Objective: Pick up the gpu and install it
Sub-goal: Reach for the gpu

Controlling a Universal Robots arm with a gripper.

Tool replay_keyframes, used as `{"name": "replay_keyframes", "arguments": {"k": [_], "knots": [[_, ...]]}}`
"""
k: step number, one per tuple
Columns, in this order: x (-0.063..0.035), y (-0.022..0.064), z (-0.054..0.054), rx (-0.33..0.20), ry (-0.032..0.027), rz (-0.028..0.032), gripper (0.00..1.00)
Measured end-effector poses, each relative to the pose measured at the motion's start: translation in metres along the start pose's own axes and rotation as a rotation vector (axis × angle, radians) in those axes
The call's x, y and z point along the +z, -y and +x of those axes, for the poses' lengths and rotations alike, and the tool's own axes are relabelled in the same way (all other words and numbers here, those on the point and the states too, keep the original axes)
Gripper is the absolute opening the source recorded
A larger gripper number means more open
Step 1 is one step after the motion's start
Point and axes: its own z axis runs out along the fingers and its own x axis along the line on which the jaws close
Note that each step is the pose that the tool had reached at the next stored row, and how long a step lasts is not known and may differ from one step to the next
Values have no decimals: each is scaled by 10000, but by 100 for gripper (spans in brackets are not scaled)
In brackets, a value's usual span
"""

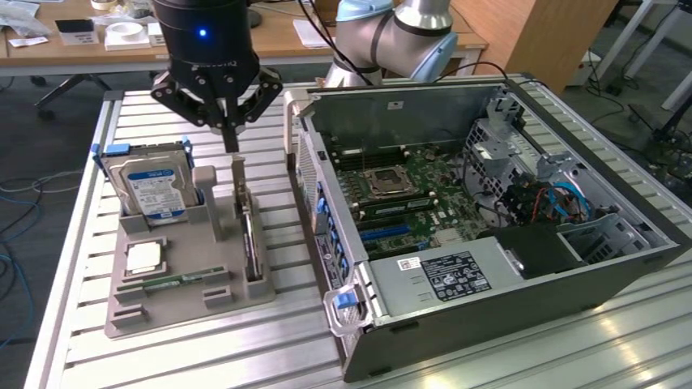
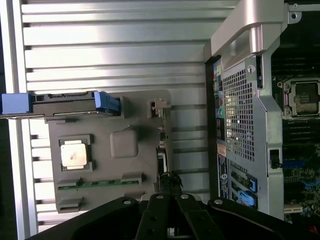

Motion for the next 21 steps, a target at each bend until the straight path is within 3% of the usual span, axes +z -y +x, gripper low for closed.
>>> {"name": "replay_keyframes", "arguments": {"k": [21], "knots": [[-4,45,39,0,0,0,11]]}}
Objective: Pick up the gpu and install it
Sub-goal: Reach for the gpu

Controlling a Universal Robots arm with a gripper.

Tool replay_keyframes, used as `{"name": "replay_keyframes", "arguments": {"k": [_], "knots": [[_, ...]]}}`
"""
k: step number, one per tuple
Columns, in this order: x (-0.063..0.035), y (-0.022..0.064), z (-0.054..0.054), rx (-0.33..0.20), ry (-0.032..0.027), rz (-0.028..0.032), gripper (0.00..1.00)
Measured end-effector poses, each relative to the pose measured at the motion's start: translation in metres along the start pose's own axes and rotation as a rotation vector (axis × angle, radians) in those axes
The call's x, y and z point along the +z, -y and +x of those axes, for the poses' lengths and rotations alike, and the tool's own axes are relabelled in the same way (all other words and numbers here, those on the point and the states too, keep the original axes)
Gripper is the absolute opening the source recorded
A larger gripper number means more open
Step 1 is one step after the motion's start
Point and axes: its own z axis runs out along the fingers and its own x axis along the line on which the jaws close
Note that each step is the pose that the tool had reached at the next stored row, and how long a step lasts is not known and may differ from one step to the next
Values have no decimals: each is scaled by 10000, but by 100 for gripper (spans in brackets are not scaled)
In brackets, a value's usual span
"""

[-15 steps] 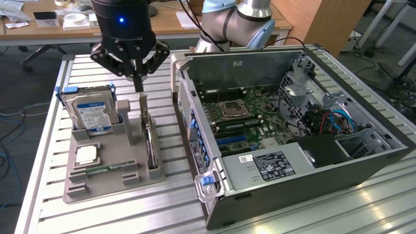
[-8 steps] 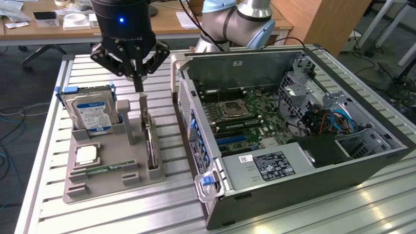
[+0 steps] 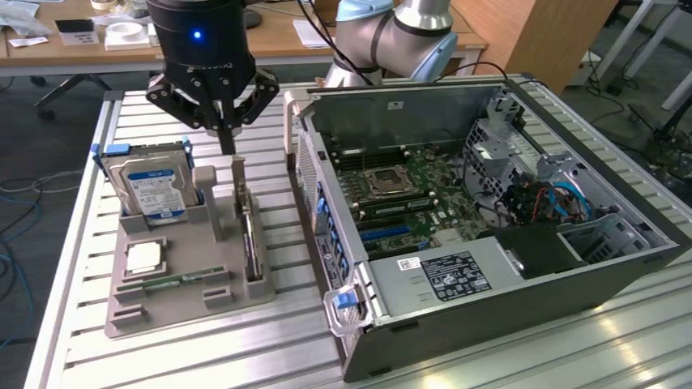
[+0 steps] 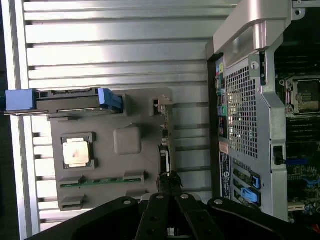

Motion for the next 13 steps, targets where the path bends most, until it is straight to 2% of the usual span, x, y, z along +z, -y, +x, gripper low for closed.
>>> {"name": "replay_keyframes", "arguments": {"k": [4,13], "knots": [[-3,75,-1,0,0,-1,11],[-13,303,-17,0,0,-1,11]]}}
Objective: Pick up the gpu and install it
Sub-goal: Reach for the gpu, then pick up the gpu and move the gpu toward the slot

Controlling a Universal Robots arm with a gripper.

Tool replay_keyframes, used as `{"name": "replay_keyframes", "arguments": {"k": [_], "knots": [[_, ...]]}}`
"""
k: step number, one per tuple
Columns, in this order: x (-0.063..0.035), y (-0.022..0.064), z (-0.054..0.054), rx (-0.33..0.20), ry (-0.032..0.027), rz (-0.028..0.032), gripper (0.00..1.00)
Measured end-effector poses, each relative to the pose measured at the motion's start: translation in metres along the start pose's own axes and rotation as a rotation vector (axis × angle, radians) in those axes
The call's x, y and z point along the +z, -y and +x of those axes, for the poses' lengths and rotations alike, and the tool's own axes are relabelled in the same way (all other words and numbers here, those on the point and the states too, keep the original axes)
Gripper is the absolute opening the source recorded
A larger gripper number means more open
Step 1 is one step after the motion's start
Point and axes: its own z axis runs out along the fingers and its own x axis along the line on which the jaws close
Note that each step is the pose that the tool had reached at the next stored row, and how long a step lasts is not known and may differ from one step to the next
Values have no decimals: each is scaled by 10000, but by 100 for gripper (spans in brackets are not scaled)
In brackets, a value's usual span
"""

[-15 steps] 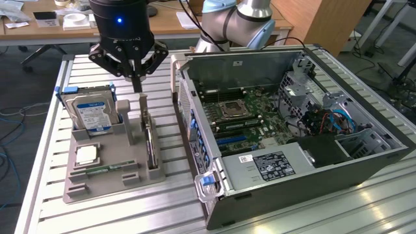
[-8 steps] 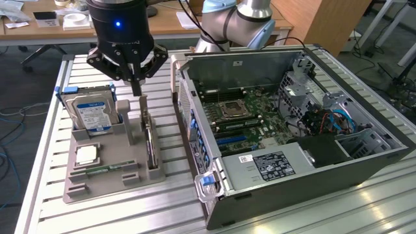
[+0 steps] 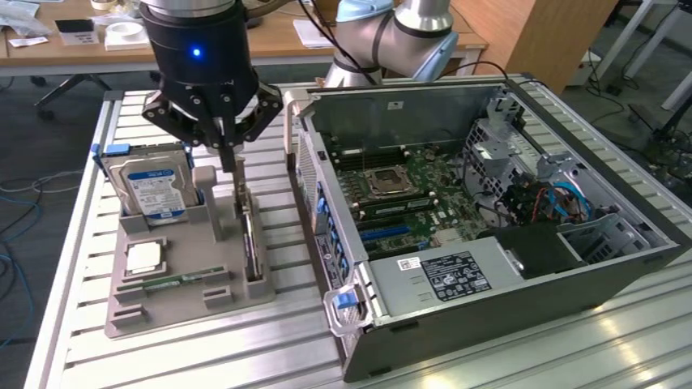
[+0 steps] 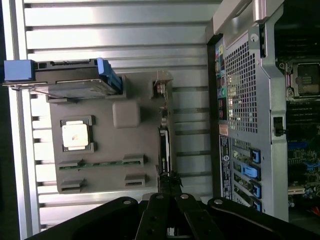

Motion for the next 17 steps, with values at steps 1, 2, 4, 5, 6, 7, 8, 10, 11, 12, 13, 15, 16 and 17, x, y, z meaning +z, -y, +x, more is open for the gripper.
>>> {"name": "replay_keyframes", "arguments": {"k": [1,2,4,5,6,7,8,10,11,12,13,15,16,17], "knots": [[-1,20,-1,0,0,1,11],[-2,38,-3,0,0,0,11],[-3,65,-5,0,0,0,11],[-3,72,-5,0,0,0,11],[-3,79,-6,0,0,0,11],[-2,86,-6,0,0,1,11],[-2,94,-7,0,-1,0,11],[-1,111,-8,0,0,0,11],[0,119,-9,0,0,0,11],[0,124,-9,0,0,0,11],[0,125,-9,1,0,0,11],[0,125,-9,1,0,0,11],[0,126,-9,0,0,1,11],[0,125,-9,0,0,0,11]]}}
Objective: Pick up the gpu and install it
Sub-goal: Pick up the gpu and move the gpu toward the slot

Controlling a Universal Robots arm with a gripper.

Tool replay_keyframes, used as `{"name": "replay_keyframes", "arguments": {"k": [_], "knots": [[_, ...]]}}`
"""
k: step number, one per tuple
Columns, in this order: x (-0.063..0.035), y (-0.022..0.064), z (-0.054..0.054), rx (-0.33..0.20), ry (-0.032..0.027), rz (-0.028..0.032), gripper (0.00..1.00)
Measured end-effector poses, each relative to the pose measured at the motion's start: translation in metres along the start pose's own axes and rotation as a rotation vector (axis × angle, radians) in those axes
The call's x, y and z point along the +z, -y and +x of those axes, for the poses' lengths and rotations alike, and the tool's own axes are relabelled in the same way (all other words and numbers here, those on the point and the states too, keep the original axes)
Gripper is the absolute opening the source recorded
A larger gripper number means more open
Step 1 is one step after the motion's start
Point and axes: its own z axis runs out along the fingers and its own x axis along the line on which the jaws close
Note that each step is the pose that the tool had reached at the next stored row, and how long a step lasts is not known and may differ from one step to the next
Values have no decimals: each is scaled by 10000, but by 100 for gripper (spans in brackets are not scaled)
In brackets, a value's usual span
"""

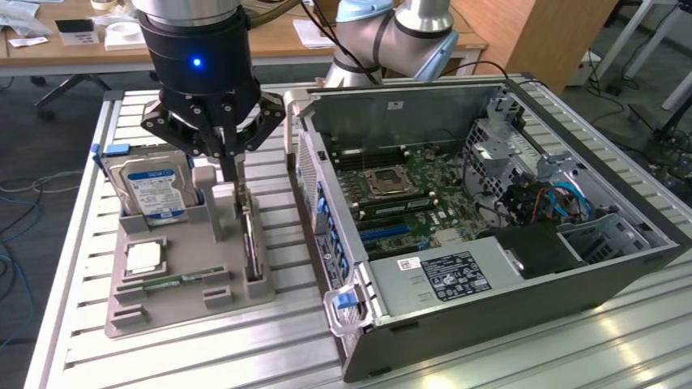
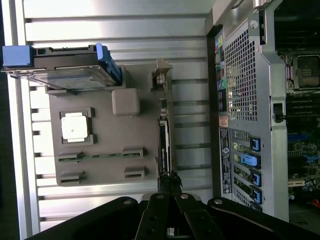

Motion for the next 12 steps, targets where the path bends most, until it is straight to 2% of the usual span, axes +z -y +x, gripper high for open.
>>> {"name": "replay_keyframes", "arguments": {"k": [10,11,12], "knots": [[0,0,0,0,1,0,11],[0,0,0,0,1,-1,11],[0,0,0,-1,0,0,17]]}}
